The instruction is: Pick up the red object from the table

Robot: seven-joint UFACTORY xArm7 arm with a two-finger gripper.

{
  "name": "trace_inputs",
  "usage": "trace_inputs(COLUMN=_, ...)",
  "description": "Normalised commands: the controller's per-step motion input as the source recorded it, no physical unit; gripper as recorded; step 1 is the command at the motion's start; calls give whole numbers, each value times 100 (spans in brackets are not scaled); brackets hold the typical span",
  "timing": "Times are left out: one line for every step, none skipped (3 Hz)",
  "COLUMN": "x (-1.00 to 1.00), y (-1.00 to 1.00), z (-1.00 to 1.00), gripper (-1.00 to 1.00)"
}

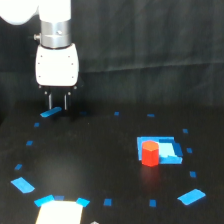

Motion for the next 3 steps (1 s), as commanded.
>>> trace_inputs(x=84, y=54, z=-11, gripper=-100)
trace_inputs(x=-36, y=15, z=32, gripper=-100)
trace_inputs(x=-23, y=74, z=-19, gripper=-1)
